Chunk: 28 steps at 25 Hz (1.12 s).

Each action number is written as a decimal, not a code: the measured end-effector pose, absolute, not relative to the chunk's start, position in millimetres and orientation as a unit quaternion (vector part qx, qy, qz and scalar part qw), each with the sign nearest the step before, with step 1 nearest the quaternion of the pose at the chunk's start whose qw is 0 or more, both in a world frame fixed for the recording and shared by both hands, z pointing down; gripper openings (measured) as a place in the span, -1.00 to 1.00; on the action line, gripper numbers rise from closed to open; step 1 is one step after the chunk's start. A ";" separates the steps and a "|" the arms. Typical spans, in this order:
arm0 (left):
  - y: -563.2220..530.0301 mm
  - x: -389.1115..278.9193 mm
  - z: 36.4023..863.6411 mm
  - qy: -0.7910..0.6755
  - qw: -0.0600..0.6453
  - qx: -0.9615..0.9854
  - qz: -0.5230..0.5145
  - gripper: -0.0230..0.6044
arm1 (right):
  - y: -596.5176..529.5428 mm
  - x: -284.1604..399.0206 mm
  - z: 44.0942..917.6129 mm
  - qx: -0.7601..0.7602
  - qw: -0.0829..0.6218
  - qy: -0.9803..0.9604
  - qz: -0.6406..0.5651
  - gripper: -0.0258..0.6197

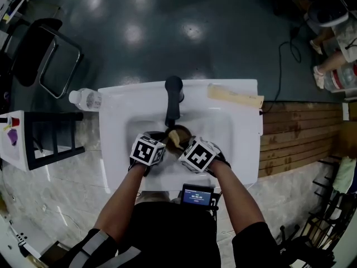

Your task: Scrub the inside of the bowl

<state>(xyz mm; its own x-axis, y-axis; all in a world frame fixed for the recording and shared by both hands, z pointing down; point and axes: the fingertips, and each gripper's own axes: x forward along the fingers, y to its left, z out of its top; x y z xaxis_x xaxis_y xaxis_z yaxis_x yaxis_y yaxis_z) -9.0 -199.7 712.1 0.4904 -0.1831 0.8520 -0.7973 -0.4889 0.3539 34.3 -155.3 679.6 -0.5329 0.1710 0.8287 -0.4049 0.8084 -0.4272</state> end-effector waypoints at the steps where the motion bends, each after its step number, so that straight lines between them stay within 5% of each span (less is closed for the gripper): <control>1: -199.9 -9.0 712.3 -0.318 0.392 0.769 0.392 -0.77 | -155.0 36.3 679.9 0.071 0.483 -0.823 0.292 -0.79; 28: -204.1 1.7 699.6 -0.292 0.378 0.789 0.387 -0.78 | -221.2 57.3 696.5 0.235 0.504 -0.799 0.229 -0.79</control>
<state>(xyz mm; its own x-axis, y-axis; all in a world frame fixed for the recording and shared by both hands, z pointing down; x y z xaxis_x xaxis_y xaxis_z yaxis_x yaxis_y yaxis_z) 1.7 -204.1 699.6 0.5301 -0.1677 0.8312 -0.7526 -0.5445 0.3702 57.3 -221.2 696.5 -0.3821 -0.1446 0.9127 -0.6060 0.7849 -0.1293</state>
